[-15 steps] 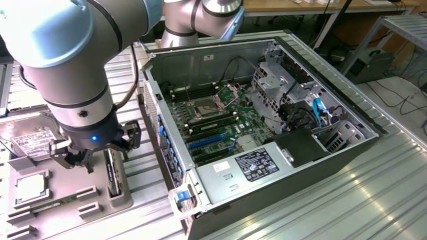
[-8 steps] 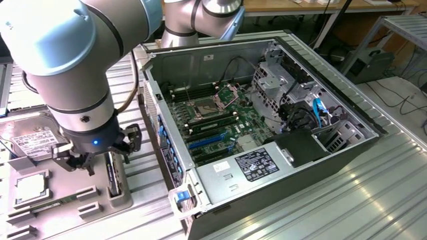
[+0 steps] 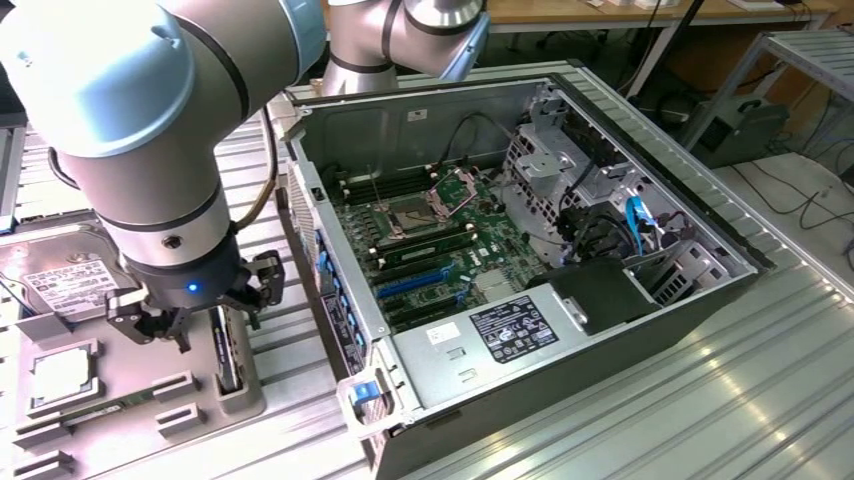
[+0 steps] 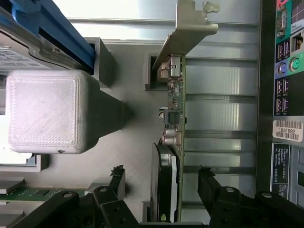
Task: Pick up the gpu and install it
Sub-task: 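Pick up the gpu and move the gpu toward the slot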
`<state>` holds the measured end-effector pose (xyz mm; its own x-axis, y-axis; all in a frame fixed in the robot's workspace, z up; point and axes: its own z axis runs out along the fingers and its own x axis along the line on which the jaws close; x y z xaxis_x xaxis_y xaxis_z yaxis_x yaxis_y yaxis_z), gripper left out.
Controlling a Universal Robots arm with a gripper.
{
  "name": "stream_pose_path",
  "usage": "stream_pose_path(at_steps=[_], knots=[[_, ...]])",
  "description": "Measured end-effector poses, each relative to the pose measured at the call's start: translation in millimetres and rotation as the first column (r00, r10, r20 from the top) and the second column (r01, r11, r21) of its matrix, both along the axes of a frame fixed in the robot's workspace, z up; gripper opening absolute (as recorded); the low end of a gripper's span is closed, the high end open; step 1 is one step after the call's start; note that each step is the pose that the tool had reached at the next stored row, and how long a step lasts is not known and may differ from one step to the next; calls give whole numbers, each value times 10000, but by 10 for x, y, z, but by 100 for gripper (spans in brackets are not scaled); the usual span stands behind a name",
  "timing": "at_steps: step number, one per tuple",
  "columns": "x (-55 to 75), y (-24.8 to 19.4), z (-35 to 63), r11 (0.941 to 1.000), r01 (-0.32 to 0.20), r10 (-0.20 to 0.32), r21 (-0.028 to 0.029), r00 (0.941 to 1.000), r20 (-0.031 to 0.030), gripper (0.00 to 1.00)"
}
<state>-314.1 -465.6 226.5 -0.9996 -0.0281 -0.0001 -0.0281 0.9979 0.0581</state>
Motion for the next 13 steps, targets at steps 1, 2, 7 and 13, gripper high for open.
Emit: stream_pose_path(at_steps=[1, 2, 7, 13], knots=[[0, 0, 0, 10000, 0, 0, 1, 10000, 1, 72], [0, 0, 0, 10000, 0, 0, 0, 10000, 0, 72], [0, 0, 0, 10000, 0, 0, 1, 10000, 0, 64], [0, 0, -1, 10000, 1, -1, 1, 10000, 1, 40]])
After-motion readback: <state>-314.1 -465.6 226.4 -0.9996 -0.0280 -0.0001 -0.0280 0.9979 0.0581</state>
